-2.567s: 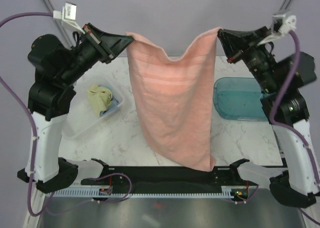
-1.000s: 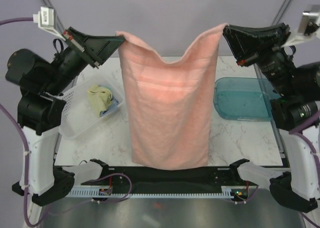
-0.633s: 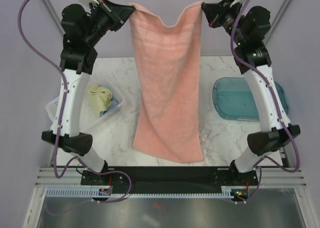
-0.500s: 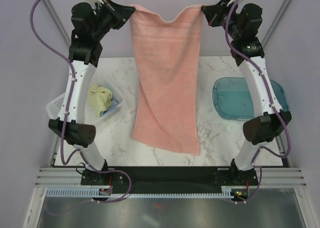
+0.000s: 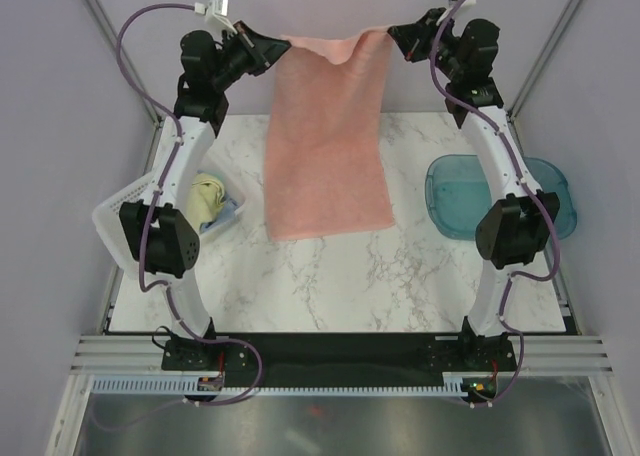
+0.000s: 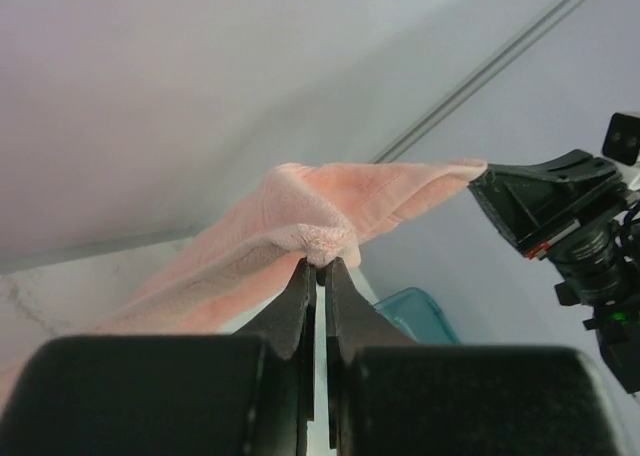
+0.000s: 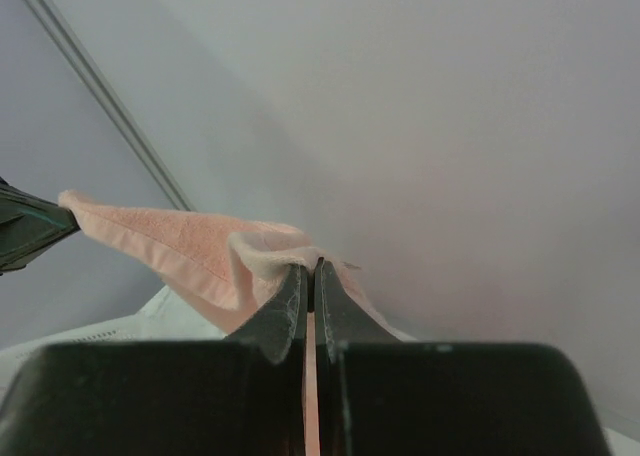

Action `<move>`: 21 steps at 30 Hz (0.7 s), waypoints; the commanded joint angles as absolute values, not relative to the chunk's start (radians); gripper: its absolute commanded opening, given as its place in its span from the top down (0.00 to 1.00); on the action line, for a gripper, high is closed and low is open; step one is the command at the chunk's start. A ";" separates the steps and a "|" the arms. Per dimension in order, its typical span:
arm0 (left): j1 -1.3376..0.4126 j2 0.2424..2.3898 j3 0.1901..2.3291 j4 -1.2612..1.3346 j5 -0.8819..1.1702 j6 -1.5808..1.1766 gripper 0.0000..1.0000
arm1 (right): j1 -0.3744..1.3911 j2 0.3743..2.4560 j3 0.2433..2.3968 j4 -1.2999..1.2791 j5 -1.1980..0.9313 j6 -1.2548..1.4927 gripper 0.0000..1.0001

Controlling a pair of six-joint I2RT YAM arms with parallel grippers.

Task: Fold and stack the towels
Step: Flatten out the crumpled towel, then fold the towel

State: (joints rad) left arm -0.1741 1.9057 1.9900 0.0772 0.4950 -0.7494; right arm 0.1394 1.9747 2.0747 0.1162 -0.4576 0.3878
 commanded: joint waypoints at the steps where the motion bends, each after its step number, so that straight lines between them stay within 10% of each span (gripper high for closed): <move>1: -0.146 1.904 1.906 0.163 0.531 -0.672 0.98 | 0.133 1.974 2.028 0.221 -0.515 0.379 1.00; 21: -0.140 1.577 1.298 0.017 0.477 -0.528 0.98 | 0.110 1.752 1.341 0.204 -0.529 0.268 1.00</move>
